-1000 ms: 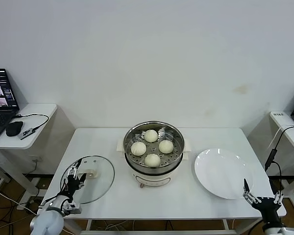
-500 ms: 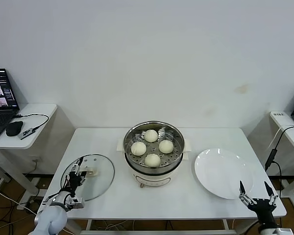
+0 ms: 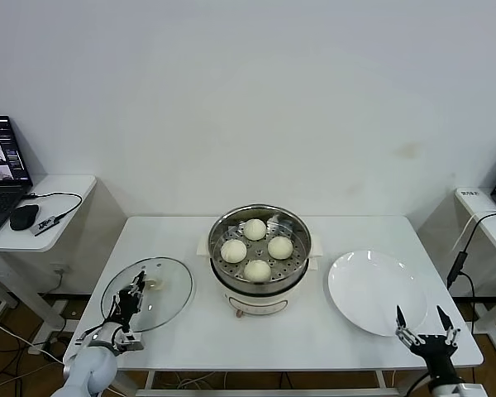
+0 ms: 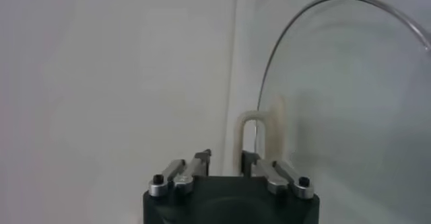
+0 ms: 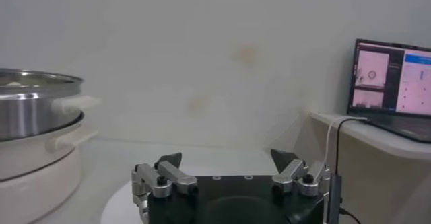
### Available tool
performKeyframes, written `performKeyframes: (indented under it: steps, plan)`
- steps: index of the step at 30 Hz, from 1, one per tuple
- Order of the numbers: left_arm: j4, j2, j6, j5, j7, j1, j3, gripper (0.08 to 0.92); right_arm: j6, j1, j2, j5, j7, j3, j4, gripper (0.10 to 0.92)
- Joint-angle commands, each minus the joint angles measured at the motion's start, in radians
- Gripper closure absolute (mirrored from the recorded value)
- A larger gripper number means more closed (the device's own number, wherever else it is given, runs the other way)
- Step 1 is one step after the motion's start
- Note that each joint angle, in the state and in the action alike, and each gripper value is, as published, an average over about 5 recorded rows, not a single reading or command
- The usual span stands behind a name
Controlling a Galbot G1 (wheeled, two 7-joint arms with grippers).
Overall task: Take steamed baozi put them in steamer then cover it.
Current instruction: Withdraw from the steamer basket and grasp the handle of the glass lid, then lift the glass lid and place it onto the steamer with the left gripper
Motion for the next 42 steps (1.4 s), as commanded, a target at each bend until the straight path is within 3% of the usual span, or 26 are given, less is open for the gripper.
performKeyframes:
  steps: [1, 4, 14, 26, 34, 42]
  plan:
    - [0.016, -0.007, -0.013, 0.033, -0.063, 0.004, -0.021, 0.830, 0.002, -0.002, 0.001, -0.002, -0.001, -0.003, 0.002, 0.203]
    - [-0.016, -0.012, -0.018, 0.065, -0.097, 0.021, -0.047, 0.875, 0.003, -0.004, 0.001, -0.002, -0.001, -0.003, 0.005, 0.203]
    - [-0.222, -0.015, 0.007, 0.136, -0.132, 0.107, -0.152, 0.878, 0.007, -0.005, 0.005, -0.010, -0.003, -0.014, 0.009, 0.203]
    - [-0.569, 0.088, 0.131, 0.007, 0.078, 0.202, -0.191, 0.878, 0.019, -0.004, 0.001, -0.036, -0.003, -0.029, 0.005, 0.203]
    - [-0.760, 0.191, 0.316, -0.149, 0.190, 0.135, 0.026, 0.878, 0.044, -0.009, 0.009, -0.121, 0.003, -0.052, 0.006, 0.203]
    - [-0.722, 0.199, 0.443, -0.132, 0.236, -0.052, 0.298, 0.878, 0.069, -0.020, 0.027, -0.218, 0.018, -0.092, 0.003, 0.203]
